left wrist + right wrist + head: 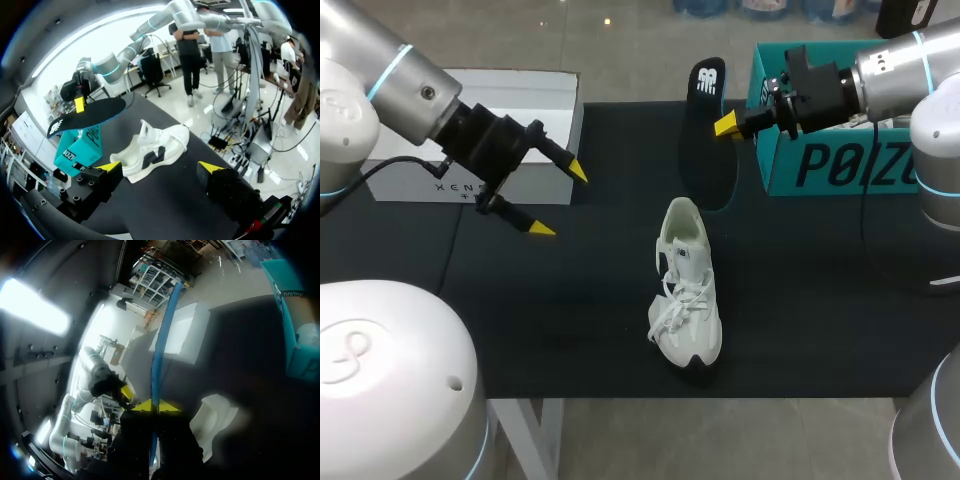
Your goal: Take the shoe out of the shoebox, open the shoe tongue, remove and reinsert the insole, then place the shoe into the shoebox
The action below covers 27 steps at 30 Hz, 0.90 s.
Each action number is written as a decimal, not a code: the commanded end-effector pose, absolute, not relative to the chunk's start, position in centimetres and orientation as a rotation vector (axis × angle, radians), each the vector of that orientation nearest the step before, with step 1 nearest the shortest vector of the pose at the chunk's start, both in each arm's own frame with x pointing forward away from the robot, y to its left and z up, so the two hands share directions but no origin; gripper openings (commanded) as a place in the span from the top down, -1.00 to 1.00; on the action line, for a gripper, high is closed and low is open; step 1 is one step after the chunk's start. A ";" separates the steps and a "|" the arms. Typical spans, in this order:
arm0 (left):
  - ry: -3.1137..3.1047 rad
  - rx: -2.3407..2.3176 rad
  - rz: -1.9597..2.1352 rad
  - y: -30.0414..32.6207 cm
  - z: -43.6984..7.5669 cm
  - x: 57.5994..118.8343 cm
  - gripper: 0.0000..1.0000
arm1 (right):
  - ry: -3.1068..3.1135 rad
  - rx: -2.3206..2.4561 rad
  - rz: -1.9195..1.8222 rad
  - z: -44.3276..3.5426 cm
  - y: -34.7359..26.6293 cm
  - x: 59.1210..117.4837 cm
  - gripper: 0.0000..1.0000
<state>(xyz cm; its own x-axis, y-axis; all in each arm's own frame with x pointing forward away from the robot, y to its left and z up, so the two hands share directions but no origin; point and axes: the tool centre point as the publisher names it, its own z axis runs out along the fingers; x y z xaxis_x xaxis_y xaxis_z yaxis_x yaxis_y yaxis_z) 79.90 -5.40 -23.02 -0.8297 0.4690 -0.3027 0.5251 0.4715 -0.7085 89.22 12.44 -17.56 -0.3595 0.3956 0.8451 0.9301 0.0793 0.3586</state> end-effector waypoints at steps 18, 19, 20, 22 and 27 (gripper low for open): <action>2.640 0.894 -1.303 -5.4 -23.1 80.0 -1.00 | -1.846 -1.332 -1.364 -21.7 11.6 94.2 1.00; 2.640 0.894 -1.303 -5.4 -23.1 80.0 -1.00 | -1.854 -1.337 -1.374 -22.0 11.6 94.3 1.00; 2.640 0.894 -1.303 -5.4 -23.1 80.0 -1.00 | -1.856 -1.329 -1.392 -22.3 11.6 94.4 1.00; 2.640 0.894 -1.303 -5.4 -23.1 80.0 -1.00 | -1.861 -1.318 -1.420 -23.0 11.6 94.8 1.00; 2.640 0.894 -1.303 -5.4 -23.1 80.0 -1.00 | -1.831 -1.276 -1.459 -24.5 11.6 95.2 1.00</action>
